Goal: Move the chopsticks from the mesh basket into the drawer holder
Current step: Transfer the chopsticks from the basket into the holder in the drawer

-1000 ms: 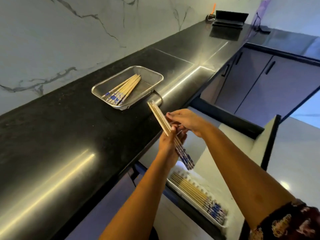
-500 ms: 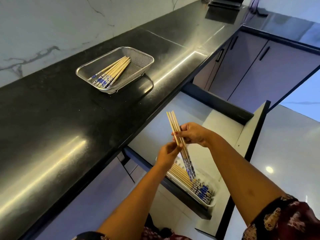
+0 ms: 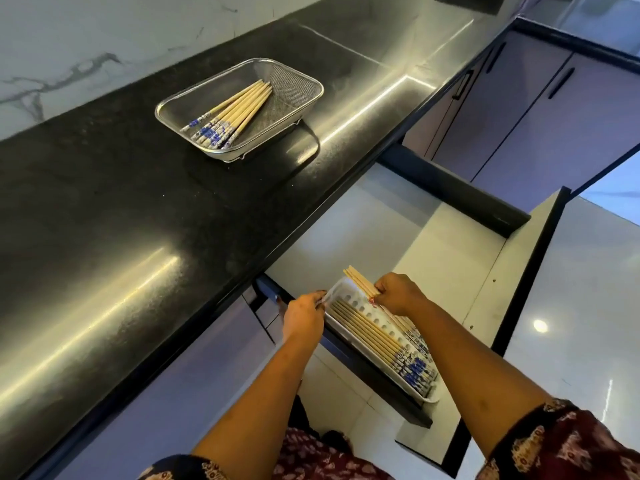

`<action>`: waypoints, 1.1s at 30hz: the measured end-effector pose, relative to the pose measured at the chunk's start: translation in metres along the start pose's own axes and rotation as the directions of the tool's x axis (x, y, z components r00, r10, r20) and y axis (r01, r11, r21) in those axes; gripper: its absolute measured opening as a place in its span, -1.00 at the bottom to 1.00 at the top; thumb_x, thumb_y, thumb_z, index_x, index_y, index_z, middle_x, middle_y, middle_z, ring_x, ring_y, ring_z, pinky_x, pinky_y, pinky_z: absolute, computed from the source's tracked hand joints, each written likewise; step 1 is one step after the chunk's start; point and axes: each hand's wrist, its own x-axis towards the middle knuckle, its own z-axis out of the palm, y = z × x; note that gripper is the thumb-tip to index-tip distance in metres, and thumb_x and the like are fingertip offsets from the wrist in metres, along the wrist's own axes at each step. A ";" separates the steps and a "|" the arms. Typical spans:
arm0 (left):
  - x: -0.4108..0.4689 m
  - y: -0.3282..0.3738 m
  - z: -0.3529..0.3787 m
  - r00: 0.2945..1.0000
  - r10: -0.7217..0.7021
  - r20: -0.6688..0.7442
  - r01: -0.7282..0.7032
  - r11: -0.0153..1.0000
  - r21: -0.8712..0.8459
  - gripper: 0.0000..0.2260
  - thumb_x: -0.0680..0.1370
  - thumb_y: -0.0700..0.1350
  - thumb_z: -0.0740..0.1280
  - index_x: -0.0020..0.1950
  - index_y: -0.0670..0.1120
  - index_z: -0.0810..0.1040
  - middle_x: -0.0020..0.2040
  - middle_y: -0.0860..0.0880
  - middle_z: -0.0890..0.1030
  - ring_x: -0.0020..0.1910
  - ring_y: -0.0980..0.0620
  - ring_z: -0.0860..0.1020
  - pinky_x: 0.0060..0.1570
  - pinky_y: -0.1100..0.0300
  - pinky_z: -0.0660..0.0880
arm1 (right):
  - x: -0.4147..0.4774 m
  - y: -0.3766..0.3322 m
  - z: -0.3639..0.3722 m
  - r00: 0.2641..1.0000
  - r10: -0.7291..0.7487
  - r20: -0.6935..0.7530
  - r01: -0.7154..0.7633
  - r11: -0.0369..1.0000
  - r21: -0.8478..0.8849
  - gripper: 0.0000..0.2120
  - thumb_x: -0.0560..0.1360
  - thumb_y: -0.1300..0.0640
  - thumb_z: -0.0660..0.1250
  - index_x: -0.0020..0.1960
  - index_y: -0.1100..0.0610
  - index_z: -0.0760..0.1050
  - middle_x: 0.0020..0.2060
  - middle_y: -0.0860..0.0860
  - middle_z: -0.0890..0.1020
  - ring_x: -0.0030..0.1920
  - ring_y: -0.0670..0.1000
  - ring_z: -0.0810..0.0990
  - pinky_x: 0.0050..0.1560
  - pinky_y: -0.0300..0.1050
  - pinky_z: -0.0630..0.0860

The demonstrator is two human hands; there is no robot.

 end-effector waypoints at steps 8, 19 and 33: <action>0.008 0.004 0.002 0.998 -0.060 -0.027 0.060 0.998 0.023 -0.73 0.60 -0.19 0.21 0.26 -0.02 0.55 0.15 -0.08 0.63 0.07 -0.04 0.59 0.04 0.14 0.51 | -0.004 -0.020 0.027 0.992 0.008 -0.123 -0.048 0.944 -0.327 -0.78 0.56 0.18 0.28 0.19 0.17 0.51 0.07 0.11 0.64 0.04 0.13 0.64 -0.13 -0.12 0.49; 0.014 0.007 -0.004 0.995 -0.094 0.030 0.093 0.996 0.015 -0.73 0.57 -0.24 0.26 0.24 -0.05 0.56 0.16 -0.08 0.64 0.08 -0.02 0.61 0.07 0.12 0.56 | -0.006 -0.012 0.055 0.995 -0.004 -0.098 -0.042 0.883 -0.467 -0.76 0.58 0.33 0.17 0.18 0.19 0.52 0.09 0.09 0.64 0.08 0.10 0.64 0.04 -0.10 0.54; 0.016 0.008 -0.006 0.996 -0.072 0.055 0.071 0.997 0.023 -0.73 0.57 -0.25 0.25 0.25 -0.11 0.54 0.18 -0.11 0.62 0.11 -0.02 0.60 0.11 0.16 0.51 | -0.008 -0.015 0.058 0.993 -0.069 -0.091 0.014 0.863 -0.505 -0.81 0.58 0.28 0.23 0.17 0.18 0.51 0.02 0.07 0.66 -0.01 0.06 0.67 -0.03 -0.12 0.57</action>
